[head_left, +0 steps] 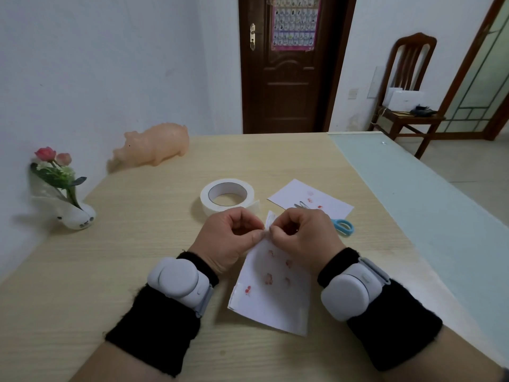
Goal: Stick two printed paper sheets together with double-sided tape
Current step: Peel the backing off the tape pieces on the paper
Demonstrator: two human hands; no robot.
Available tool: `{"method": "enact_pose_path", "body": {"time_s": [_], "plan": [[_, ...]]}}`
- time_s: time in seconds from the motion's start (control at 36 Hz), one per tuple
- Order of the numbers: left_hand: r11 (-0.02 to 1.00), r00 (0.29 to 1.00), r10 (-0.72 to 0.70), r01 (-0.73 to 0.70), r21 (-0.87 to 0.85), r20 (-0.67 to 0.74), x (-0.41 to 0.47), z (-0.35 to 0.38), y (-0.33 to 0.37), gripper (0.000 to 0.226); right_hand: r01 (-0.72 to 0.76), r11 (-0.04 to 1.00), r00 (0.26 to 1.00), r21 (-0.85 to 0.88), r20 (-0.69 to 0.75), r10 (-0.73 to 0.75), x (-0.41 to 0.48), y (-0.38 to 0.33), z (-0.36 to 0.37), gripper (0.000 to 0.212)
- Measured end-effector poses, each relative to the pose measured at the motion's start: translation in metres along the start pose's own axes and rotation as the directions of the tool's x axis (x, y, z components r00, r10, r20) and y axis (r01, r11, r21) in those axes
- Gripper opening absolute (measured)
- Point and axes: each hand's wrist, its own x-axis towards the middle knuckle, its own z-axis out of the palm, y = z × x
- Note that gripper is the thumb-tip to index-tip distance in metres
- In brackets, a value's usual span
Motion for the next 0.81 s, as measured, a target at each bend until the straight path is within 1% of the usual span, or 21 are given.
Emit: {"method": "enact_pose_path", "body": {"time_s": [0.11, 0.19, 0.39, 0.56, 0.69, 0.81], "plan": [[1.0, 1.0, 0.0, -0.001, -0.005, -0.022, -0.0001, -0.002, 0.0015, 0.017, 0.016, 1.0, 0.999, -0.001, 0.048, -0.016, -0.001, -0.0022, -0.0011, 0.018], [1.0, 1.0, 0.005, -0.005, -0.005, -0.02, -0.0005, -0.0023, 0.0026, 0.016, 0.03, 0.999, 0.999, -0.04, 0.046, -0.029, -0.0022, -0.0034, 0.0, 0.012], [0.998, 0.999, 0.033, -0.034, 0.055, 0.018, -0.0007, -0.0019, 0.0019, 0.021, 0.035, 0.996, 0.999, -0.082, 0.043, -0.032, -0.0026, -0.0042, -0.0017, 0.015], [0.998, 0.999, 0.04, -0.041, 0.05, 0.02, -0.0014, 0.0014, 0.0023, 0.02, 0.042, 0.993, 0.998, -0.114, 0.041, -0.038, -0.0018, -0.0022, -0.0005, 0.009], [0.998, 0.999, 0.037, -0.038, 0.047, 0.006, -0.0007, 0.0012, 0.0008, 0.02, 0.025, 0.998, 1.0, -0.05, 0.005, -0.025, 0.0, 0.0003, 0.0001, 0.018], [0.998, 0.999, 0.035, -0.035, 0.045, 0.003, 0.0, -0.0001, -0.0002, 0.019, 0.003, 1.0, 1.0, 0.0, 0.014, -0.003, 0.0007, 0.0017, 0.0011, 0.022]]}}
